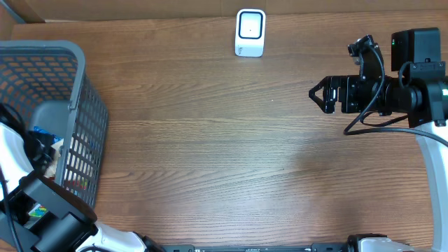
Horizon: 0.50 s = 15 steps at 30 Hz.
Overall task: Scan the item barcode
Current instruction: 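Grasp the clear beige snack bag in the basket with the left gripper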
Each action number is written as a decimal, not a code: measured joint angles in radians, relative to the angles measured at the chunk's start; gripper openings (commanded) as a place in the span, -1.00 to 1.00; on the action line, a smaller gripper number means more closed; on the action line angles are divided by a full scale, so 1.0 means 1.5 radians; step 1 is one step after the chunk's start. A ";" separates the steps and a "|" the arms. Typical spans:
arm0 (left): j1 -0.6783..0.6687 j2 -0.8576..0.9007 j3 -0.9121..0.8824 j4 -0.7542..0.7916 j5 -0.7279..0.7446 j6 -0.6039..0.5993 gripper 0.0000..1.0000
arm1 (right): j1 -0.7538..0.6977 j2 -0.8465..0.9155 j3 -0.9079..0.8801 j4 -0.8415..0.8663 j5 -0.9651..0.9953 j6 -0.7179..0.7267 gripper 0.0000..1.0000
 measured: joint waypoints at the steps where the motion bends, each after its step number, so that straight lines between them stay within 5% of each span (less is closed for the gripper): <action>1: -0.001 0.002 0.037 -0.025 0.010 0.009 -0.92 | 0.000 0.000 0.000 0.001 0.000 0.000 1.00; 10: -0.037 0.003 0.425 -0.240 0.062 0.089 -0.91 | 0.000 0.000 0.000 0.003 0.000 0.000 1.00; 11: -0.043 0.002 0.459 -0.253 0.065 0.095 -0.80 | 0.000 0.000 0.000 0.003 0.000 0.000 1.00; 13: -0.053 -0.002 0.493 -0.267 0.069 0.101 0.08 | 0.000 0.000 0.000 0.004 0.000 0.000 1.00; 15: -0.058 -0.006 0.503 -0.274 0.072 0.101 0.73 | 0.000 0.000 0.000 0.003 0.000 0.000 1.00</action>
